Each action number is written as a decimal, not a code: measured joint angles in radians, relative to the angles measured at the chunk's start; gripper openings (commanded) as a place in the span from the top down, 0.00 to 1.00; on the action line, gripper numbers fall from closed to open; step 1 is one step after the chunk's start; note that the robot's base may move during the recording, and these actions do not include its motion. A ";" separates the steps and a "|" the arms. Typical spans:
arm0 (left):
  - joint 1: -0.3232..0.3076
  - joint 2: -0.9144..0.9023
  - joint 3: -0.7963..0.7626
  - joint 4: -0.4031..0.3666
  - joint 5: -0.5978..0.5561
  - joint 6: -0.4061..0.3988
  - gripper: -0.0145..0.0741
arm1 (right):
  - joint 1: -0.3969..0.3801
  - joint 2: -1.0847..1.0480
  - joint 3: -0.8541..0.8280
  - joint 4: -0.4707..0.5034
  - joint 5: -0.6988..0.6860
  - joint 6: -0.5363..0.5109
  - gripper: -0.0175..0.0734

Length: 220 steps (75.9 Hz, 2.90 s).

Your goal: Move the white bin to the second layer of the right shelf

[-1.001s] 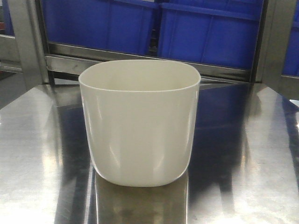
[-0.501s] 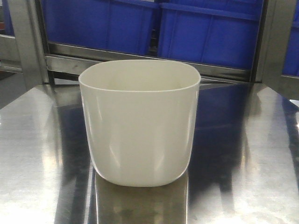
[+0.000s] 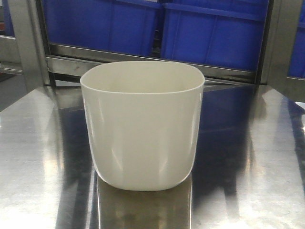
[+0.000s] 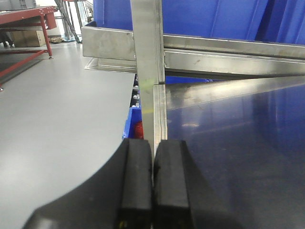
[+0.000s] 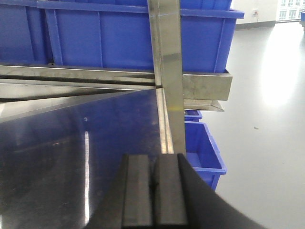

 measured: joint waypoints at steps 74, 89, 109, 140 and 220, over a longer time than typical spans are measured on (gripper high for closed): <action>0.000 0.000 0.000 0.000 0.000 0.000 0.74 | 0.000 0.679 -0.684 0.192 0.372 0.000 0.75; 0.000 0.000 0.000 0.000 0.000 0.000 0.74 | 0.084 0.966 -0.911 0.218 0.572 -0.043 0.75; 0.000 0.000 0.000 0.000 0.000 0.000 0.74 | 0.331 1.221 -1.103 0.222 0.619 -0.048 0.75; 0.000 0.000 0.000 0.000 0.000 0.000 0.74 | 0.515 1.342 -1.139 0.225 0.642 -0.051 0.49; 0.000 0.000 0.000 0.000 0.000 0.000 0.74 | 0.593 1.549 -1.299 0.194 0.830 -0.053 0.26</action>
